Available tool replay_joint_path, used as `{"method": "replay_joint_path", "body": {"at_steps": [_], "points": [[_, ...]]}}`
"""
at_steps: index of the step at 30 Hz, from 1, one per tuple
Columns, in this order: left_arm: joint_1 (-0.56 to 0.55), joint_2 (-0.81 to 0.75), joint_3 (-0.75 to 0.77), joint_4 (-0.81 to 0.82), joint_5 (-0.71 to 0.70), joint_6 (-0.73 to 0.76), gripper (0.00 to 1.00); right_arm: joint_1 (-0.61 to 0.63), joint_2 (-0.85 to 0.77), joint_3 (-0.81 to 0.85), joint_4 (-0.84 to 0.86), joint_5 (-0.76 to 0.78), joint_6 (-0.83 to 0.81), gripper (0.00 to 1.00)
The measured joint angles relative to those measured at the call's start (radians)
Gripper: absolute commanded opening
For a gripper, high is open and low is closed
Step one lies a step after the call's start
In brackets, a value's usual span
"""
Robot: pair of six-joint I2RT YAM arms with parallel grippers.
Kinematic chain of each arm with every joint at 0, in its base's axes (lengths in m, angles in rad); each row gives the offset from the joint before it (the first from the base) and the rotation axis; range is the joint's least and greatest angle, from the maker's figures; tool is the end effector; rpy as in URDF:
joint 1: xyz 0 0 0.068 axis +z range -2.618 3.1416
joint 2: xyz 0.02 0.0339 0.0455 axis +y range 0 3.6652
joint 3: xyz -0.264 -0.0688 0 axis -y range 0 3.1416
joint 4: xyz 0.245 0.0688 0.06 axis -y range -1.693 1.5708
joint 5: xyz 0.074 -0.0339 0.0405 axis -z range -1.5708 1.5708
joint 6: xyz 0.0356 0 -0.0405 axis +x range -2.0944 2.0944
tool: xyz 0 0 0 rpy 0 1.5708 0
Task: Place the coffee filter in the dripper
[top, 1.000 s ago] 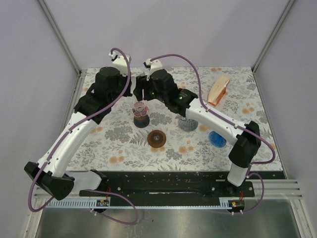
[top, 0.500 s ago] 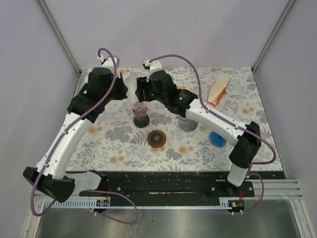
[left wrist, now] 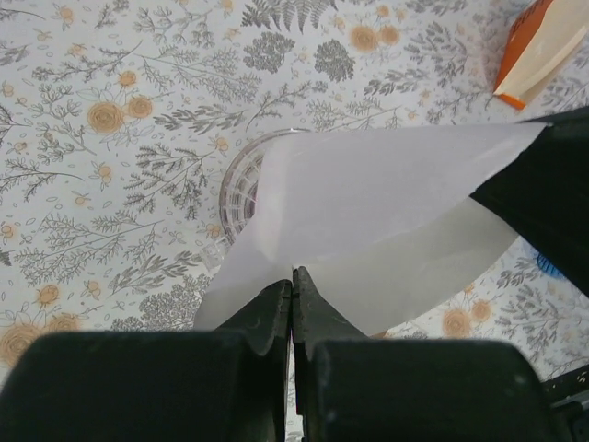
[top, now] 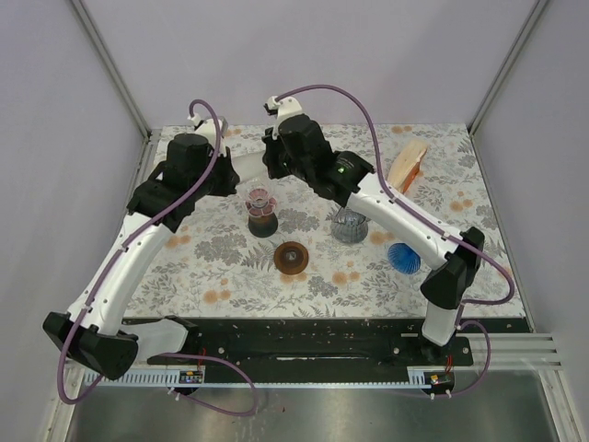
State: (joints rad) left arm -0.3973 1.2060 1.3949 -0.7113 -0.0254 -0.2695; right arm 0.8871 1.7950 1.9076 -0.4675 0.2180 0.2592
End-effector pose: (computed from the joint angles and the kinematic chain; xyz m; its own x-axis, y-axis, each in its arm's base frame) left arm 0.2310 -0.0960 0.4104 -0.5411 -0.0616 -0.8387 0.2308 0.9481 -0.2185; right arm 0.2696 0.3187 0.4202 -0.3733 -0.0620 -0.9256 -0.5515 0.8171 0.1677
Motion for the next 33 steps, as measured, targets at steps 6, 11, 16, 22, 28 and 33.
{"method": "replay_joint_path", "body": {"at_steps": [6, 11, 16, 22, 28, 33], "points": [[0.004, 0.022, -0.010, -0.006, 0.036, 0.045, 0.00, -0.040, 0.100, 0.175, -0.186, -0.101, 0.009, 0.00], [0.016, 0.065, -0.008, -0.011, 0.095, 0.069, 0.12, -0.099, 0.183, 0.257, -0.309, -0.207, 0.026, 0.00], [0.031, 0.096, -0.007, -0.064, 0.114, 0.098, 0.32, -0.114, 0.247, 0.335, -0.415, -0.249, 0.025, 0.00], [0.044, 0.099, 0.001, -0.081, 0.108, 0.134, 0.52, -0.116, 0.289, 0.420, -0.501, -0.266, 0.021, 0.00], [0.046, 0.112, 0.024, -0.071, 0.080, 0.163, 0.60, -0.116, 0.355, 0.533, -0.549, -0.266, 0.006, 0.00], [0.047, 0.141, 0.030, -0.050, 0.076, 0.172, 0.61, -0.117, 0.413, 0.581, -0.576, -0.271, 0.002, 0.00]]}}
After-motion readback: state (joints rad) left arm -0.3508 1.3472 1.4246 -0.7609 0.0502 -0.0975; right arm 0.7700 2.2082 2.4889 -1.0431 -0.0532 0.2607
